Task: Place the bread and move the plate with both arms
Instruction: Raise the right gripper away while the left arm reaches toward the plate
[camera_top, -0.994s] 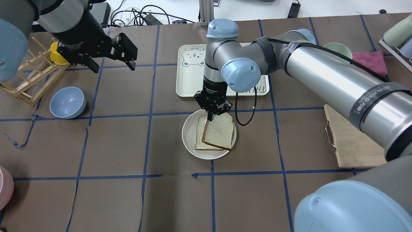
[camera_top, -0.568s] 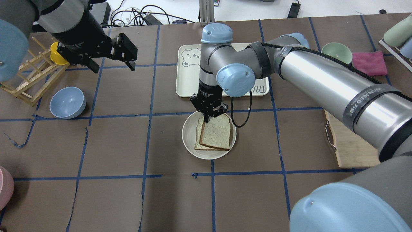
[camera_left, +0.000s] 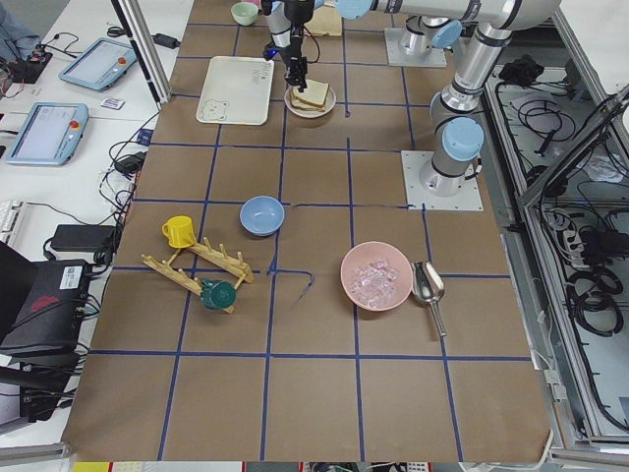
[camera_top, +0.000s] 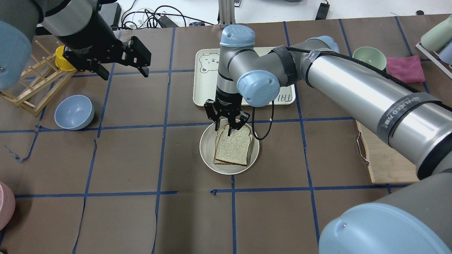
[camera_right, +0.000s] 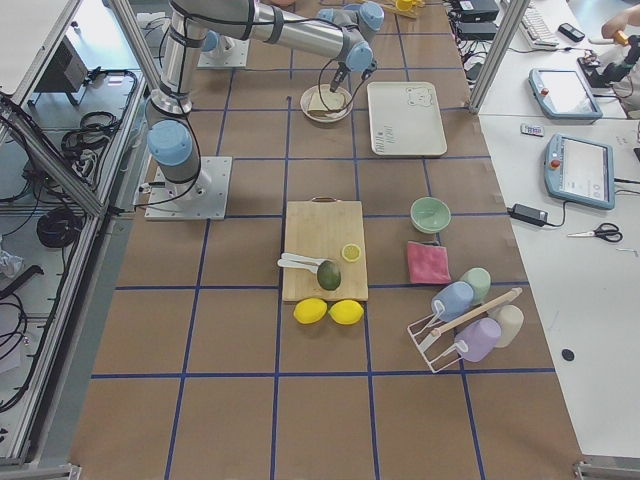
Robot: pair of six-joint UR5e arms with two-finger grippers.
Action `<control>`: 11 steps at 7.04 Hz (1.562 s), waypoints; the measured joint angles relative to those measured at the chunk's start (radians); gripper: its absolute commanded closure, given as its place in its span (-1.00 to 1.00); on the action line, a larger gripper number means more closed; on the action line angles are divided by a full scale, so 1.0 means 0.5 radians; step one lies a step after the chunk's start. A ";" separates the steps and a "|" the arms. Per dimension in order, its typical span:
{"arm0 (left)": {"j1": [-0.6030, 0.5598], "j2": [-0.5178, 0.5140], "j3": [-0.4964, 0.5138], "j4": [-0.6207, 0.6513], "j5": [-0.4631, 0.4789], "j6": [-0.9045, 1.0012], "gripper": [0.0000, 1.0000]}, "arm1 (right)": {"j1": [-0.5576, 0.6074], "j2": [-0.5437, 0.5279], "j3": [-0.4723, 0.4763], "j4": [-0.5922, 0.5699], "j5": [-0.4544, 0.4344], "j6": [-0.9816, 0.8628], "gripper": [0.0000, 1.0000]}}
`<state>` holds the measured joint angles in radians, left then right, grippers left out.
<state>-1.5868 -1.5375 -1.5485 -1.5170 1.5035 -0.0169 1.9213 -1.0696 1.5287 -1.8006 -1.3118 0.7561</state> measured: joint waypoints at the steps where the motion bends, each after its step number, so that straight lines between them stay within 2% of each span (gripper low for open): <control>1: 0.002 -0.001 0.001 0.005 -0.001 0.000 -1.00 | -0.011 -0.025 -0.001 0.000 -0.012 -0.025 -1.00; 4: -0.002 -0.001 -0.011 0.009 -0.001 -0.001 -1.00 | -0.151 -0.280 0.013 0.048 -0.112 -0.454 -1.00; 7: -0.002 -0.052 -0.051 0.030 -0.013 -0.026 -1.00 | -0.364 -0.623 0.014 0.311 -0.216 -0.978 -1.00; 9: -0.018 -0.157 -0.143 0.134 -0.036 -0.140 -1.00 | -0.427 -0.793 0.016 0.471 -0.363 -1.267 -1.00; 11: -0.058 -0.244 -0.296 0.273 -0.078 -0.288 -1.00 | -0.540 -0.859 0.016 0.532 -0.407 -1.479 -1.00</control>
<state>-1.6160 -1.6593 -1.6963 -1.3803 1.4646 -0.1610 1.6511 -1.4992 1.5367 -1.5345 -1.5152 0.0165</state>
